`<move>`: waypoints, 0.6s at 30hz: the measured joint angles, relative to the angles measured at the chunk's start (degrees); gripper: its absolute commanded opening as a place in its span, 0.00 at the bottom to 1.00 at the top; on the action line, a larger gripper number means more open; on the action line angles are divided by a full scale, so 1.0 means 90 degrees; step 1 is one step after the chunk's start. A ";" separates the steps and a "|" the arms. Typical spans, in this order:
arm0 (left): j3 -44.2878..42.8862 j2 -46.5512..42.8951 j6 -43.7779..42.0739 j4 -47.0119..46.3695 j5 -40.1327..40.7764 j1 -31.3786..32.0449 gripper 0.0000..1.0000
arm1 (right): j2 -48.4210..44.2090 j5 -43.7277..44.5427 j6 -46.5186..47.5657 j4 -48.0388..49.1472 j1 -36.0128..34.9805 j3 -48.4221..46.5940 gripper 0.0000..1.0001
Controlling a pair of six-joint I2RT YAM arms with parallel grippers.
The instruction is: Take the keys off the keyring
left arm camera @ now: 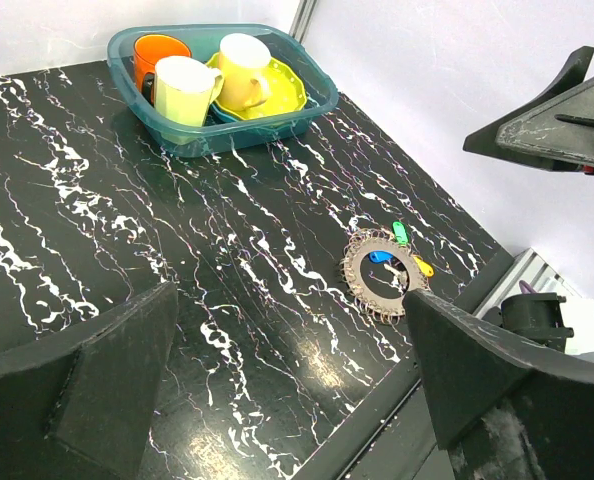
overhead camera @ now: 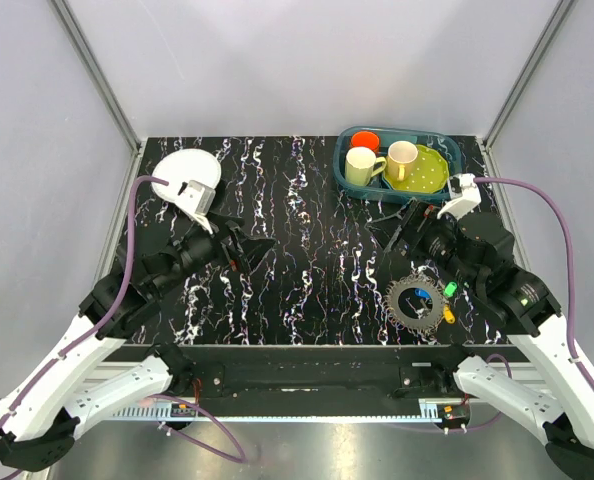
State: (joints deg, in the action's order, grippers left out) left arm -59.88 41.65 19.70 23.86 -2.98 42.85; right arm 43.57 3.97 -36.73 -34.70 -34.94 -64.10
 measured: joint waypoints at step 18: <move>0.0423 -0.0090 -0.0284 -0.0051 0.0517 0.0000 0.99 | -0.0134 0.0444 -0.0415 -0.0423 0.0000 0.0124 0.93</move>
State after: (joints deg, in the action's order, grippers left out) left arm -56.07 40.84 17.15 23.40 1.67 42.85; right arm 42.37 7.97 -40.47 -38.50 -34.94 -62.98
